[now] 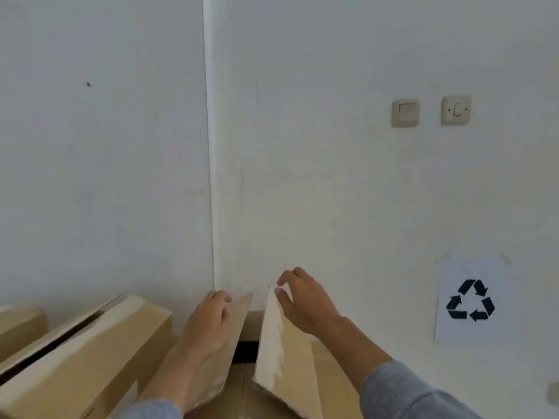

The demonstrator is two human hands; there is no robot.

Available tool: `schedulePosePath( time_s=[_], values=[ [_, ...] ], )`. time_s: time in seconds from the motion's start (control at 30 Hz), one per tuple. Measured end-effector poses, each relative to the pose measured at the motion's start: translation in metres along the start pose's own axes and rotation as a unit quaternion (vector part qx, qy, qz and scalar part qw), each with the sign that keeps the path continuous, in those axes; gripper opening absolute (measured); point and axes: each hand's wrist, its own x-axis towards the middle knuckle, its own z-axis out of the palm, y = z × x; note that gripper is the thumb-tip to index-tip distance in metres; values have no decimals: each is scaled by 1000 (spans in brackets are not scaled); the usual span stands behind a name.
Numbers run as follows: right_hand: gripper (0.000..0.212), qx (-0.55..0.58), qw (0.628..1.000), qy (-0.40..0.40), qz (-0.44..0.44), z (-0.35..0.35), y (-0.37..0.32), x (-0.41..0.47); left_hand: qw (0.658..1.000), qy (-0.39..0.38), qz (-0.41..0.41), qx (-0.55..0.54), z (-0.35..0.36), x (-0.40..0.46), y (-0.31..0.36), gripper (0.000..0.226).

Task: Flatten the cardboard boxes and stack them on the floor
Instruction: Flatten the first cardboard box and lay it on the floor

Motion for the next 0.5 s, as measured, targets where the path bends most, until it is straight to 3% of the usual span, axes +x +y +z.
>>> schedulePosePath(
  time_s=[0.13, 0.23, 0.33, 0.5],
  values=[
    [31, 29, 997, -75, 12, 40, -16, -12, 993, -93, -71, 0, 24, -28, -38, 27],
    [25, 1, 990, -141, -1, 59, -23, -11, 992, -97, -72, -24, 33, -35, -52, 25],
    [21, -54, 978, -199, -29, 48, -29, 0, 993, -103, -58, -27, 29, -37, -55, 29],
    [31, -194, 951, -241, -4, -9, -23, 21, 983, -172, -27, 51, 16, -17, -39, 41]
  ],
)
